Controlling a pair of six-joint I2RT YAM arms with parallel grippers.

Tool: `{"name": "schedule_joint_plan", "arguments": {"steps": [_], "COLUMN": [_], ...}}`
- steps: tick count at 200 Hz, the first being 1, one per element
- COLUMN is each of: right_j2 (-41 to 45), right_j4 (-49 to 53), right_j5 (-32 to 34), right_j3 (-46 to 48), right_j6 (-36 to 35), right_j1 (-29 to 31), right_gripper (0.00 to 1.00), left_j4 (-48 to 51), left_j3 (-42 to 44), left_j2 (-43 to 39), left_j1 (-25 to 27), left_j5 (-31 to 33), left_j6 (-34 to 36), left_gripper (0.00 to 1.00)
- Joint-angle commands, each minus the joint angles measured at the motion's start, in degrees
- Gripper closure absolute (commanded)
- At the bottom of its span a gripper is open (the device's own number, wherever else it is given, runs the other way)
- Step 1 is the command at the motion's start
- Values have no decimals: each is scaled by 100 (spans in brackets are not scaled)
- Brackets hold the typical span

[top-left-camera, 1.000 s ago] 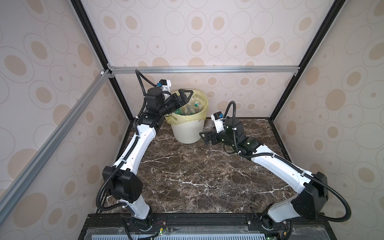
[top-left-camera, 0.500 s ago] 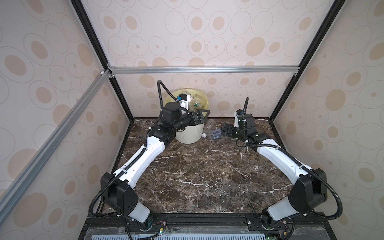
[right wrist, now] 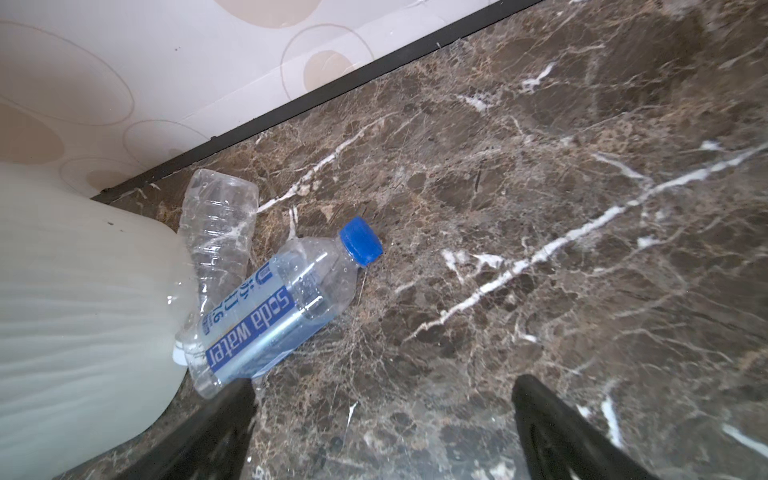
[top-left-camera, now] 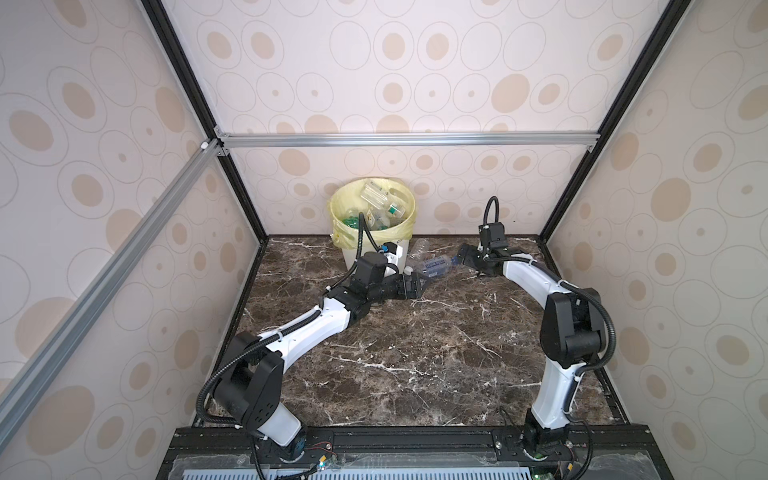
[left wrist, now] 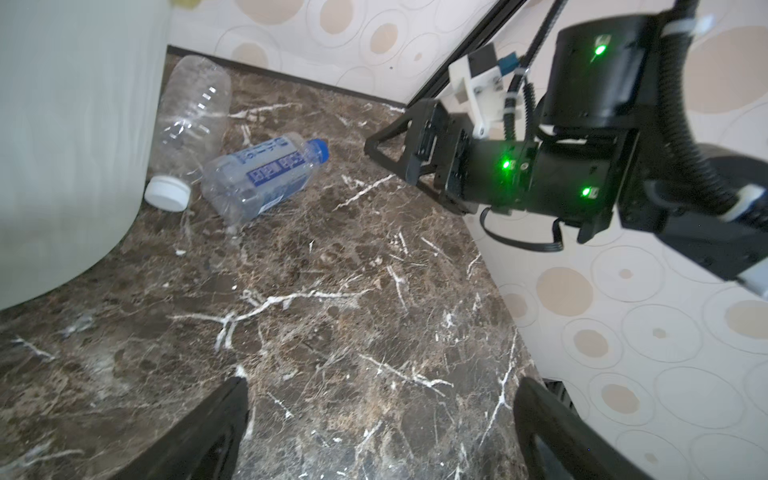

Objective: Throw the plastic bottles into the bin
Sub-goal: 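Lower both grippers toward the blue-cap Soda water bottle by the bin base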

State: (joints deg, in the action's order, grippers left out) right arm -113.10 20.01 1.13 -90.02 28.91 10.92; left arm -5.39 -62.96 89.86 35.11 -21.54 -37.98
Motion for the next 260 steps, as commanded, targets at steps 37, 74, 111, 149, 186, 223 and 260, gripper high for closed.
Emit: {"name": "schedule_joint_plan", "arguments": {"steps": [37, 74, 111, 149, 186, 223, 260], "right_j2": [-1209, -1600, -1985, -2694, -3010, -3163, -2881], "right_j4": [399, 69, 9, 965, 1332, 1609, 1444], "right_j5": [-233, -509, -584, -184, 111, 197, 171], "right_j3": [-1386, -1693, -2172, -3335, -3821, -4051, -3617], "right_j6": [65, -76, -381, -477, -714, -808, -841], "right_j1": [50, 94, 190, 261, 440, 482, 692], "right_gripper": [0, 0, 0, 0, 0, 0, 0], "left_j4": [-386, -383, -405, -384, -373, -393, -481], "left_j3": [323, 484, 521, 565, 642, 697, 846], "left_j2": [206, 216, 266, 226, 198, 153, 58], "left_j1": [31, 34, 27, 33, 30, 30, 30], "left_j5": [229, 324, 277, 328, 374, 359, 361], "left_j6": [18, -30, -102, -131, -164, -242, -341], "left_gripper": [1, 1, 1, 1, 1, 1, 1]}}
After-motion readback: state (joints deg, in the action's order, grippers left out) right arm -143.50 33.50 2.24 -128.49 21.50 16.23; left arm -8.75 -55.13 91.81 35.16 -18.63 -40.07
